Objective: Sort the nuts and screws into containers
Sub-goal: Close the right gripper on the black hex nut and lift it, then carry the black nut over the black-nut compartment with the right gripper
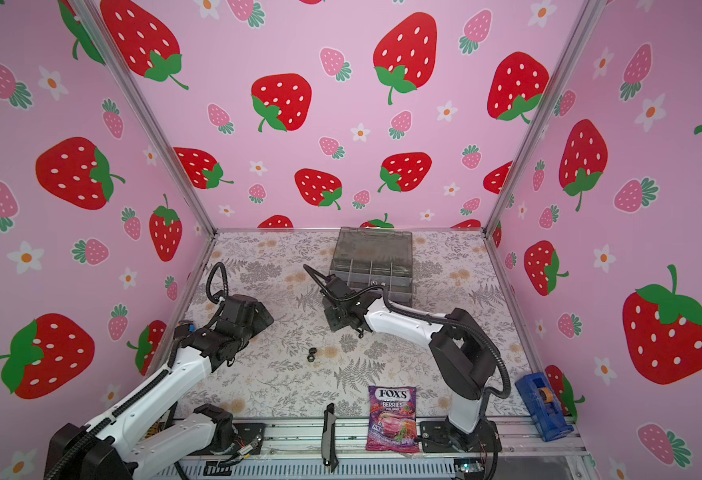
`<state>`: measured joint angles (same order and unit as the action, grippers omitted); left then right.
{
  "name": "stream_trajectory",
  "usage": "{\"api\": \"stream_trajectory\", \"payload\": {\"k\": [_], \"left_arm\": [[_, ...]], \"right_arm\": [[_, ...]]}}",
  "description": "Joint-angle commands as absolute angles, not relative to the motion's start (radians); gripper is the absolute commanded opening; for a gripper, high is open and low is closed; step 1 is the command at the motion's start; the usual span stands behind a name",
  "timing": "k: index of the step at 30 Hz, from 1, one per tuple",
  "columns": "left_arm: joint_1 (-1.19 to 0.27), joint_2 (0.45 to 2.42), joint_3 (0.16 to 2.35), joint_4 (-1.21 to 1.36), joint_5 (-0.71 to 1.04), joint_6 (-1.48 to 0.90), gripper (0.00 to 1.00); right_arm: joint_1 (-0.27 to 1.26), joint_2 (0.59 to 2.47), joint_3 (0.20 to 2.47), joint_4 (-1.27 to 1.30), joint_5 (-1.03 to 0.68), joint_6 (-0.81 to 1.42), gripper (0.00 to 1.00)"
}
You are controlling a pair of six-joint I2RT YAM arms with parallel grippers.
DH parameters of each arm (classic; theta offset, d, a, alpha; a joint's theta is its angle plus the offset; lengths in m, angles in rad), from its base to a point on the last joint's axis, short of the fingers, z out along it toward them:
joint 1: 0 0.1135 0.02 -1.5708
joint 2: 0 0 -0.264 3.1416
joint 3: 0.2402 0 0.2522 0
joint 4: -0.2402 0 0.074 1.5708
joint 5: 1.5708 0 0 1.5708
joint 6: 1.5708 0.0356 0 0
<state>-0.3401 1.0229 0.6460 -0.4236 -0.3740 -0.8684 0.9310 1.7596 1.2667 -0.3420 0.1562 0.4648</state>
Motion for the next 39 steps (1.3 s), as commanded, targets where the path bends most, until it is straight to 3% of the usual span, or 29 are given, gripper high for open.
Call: {"api": "stream_trajectory", "payload": {"k": [1,11,24,27,34,39], "left_arm": [[-0.333,1.030,0.664,-0.427,-0.381,-0.877,1.00],[-0.334,1.042,0.666,-0.418,-0.370,-0.874,1.00],[-0.333,1.052,0.667,-0.419,-0.367,-0.879,0.99],[-0.334,1.051,0.668,-0.422,-0.368,-0.880,0.99],[-0.332,1.050,0.667,-0.425,-0.368,-0.882,0.99],[-0.333,1.044,0.667,-0.428,-0.370,-0.883,0.99]], "right_arm": [[0.854,1.739,1.301,-0.336,0.181,0.448,0.01],[0.721,1.841,1.426,-0.311,0.188,0.405,0.01],[0.675,2.005,1.522,-0.313,0.158,0.385,0.01],[0.668,2.021,1.526,-0.307,0.156,0.383,0.06],[0.658,2.033,1.525,-0.310,0.146,0.381,0.32],[0.658,1.991,1.502,-0.305,0.144,0.374,0.39]]}}
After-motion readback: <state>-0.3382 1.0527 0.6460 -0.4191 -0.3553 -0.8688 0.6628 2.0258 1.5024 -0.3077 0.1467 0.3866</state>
